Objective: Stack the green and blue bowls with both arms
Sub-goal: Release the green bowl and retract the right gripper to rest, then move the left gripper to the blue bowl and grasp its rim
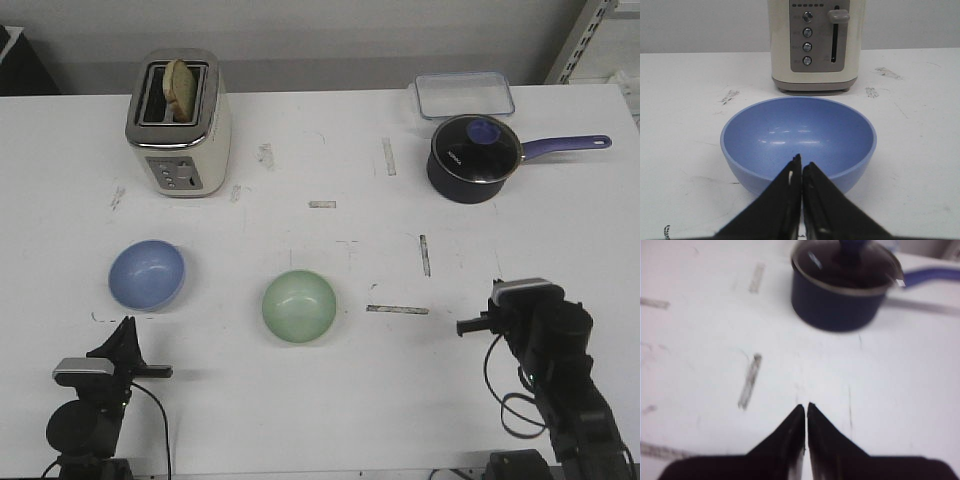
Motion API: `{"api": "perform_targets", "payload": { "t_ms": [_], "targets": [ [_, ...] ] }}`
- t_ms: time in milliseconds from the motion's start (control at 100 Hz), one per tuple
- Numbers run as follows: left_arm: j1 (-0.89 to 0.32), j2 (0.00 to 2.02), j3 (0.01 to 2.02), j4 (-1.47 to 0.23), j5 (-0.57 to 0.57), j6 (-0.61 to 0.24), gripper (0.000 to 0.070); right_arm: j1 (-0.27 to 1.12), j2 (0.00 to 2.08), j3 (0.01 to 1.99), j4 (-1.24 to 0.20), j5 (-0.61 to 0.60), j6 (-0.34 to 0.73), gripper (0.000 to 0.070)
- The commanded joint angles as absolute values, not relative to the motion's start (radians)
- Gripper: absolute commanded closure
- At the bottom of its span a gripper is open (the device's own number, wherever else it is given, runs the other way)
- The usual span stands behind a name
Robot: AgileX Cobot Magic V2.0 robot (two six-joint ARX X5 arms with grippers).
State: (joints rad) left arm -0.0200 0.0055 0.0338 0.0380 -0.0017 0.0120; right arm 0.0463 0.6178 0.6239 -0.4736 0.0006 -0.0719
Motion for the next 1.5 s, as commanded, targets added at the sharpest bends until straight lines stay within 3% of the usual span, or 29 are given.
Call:
{"api": "perform_targets", "payload": {
  "t_ms": [0, 150, 340, 550, 710, 770, 860, 1020, 1180, 1270, 1490],
  "targets": [
    [-0.019, 0.004, 0.014, 0.050, -0.004, 0.006, 0.0698, 0.046, 0.534, 0.591, -0.449, 0.000, -0.037, 0.0700],
    [-0.019, 0.004, 0.019, 0.094, -0.004, -0.053, 0.0699, 0.046, 0.371, 0.516, -0.449, 0.000, -0.022, 0.0700],
    [-0.019, 0.016, 0.155, 0.171, -0.014, -0.051, 0.0699, 0.046, 0.294, 0.489, -0.448, 0.001, -0.022, 0.0700],
    [-0.017, 0.232, 0.560, 0.016, -0.048, 0.073, 0.0699, 0.047, 0.296, 0.489, -0.448, 0.001, -0.022, 0.0700],
    [-0.012, 0.498, 0.860, -0.173, -0.152, 0.098, 0.0678, 0.053, 0.296, 0.489, -0.448, 0.000, -0.022, 0.0700],
    [-0.002, 0.589, 0.937, -0.250, -0.177, 0.097, 0.0622, 0.055, 0.296, 0.489, -0.449, 0.000, -0.022, 0.0700],
    [0.027, 0.715, 1.008, -0.344, -0.179, 0.089, 0.0479, 0.059, 0.296, 0.489, -0.449, 0.000, -0.022, 0.0700],
    [0.076, 0.888, 1.022, -0.437, -0.178, 0.084, 0.0283, 0.071, 0.296, 0.489, -0.449, 0.001, -0.022, 0.0700],
    [0.108, 1.079, 1.022, -0.545, -0.176, 0.072, 0.0274, 0.085, 0.296, 0.489, -0.449, 0.001, -0.023, 0.0700],
    [0.130, 1.190, 1.022, -0.558, -0.168, 0.025, 0.0208, 0.092, 0.296, 0.489, -0.449, 0.001, -0.023, 0.0700],
    [0.147, 1.408, 1.022, -0.521, -0.022, -0.035, 0.0206, 0.100, 0.296, 0.489, -0.449, 0.000, -0.023, 0.0700]
  ]
}}
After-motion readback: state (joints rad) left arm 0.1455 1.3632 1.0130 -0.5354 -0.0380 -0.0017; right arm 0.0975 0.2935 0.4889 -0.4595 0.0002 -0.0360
